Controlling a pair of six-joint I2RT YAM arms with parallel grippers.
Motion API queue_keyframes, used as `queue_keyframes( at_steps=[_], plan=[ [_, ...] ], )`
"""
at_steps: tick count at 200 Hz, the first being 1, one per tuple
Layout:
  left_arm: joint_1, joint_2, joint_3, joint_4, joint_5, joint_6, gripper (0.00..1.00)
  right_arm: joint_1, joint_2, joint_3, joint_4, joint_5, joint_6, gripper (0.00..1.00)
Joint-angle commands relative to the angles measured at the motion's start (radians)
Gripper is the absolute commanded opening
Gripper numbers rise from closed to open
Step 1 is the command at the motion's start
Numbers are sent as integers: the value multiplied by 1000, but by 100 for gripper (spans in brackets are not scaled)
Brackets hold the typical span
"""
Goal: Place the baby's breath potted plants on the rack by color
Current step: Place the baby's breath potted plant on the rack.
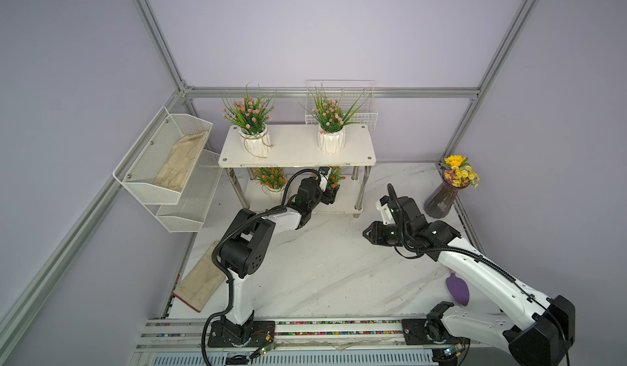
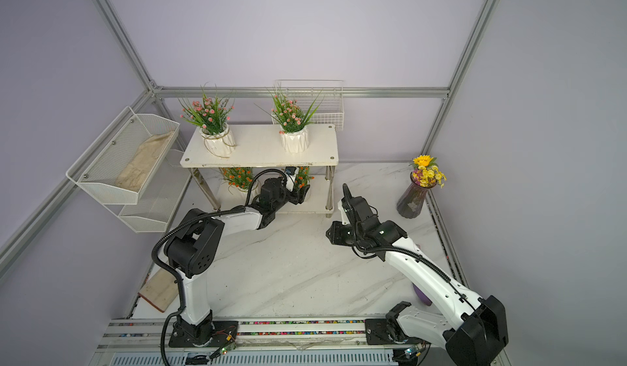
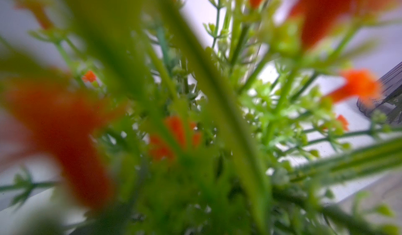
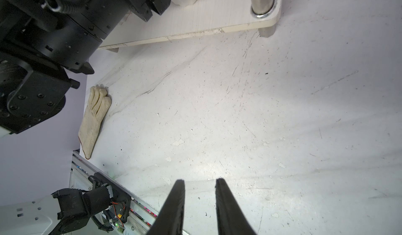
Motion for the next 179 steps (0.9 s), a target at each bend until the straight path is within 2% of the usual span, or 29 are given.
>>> queue_keyframes(
  at_steps=[1, 15, 20, 23, 104, 179],
  plan=[
    [4, -34, 44, 80, 6, -13, 82, -4, -19, -6, -6, 10, 6, 29],
    [4, -40, 35, 78, 2, -11, 88, -3, -19, -6, -6, 9, 4, 29],
    [4, -43, 32, 80, 0, -11, 98, -4, -19, -5, -6, 10, 3, 29],
    [4, -46, 31, 79, 0, -10, 100, -4, -20, -5, -6, 10, 3, 29],
    [1, -132, -45, 61, -33, -9, 100, -4, -23, -9, -6, 19, 0, 31],
    [-52, -277, -278, 22, -112, -59, 100, -4, -7, -11, 16, 20, -15, 35]
  ],
)
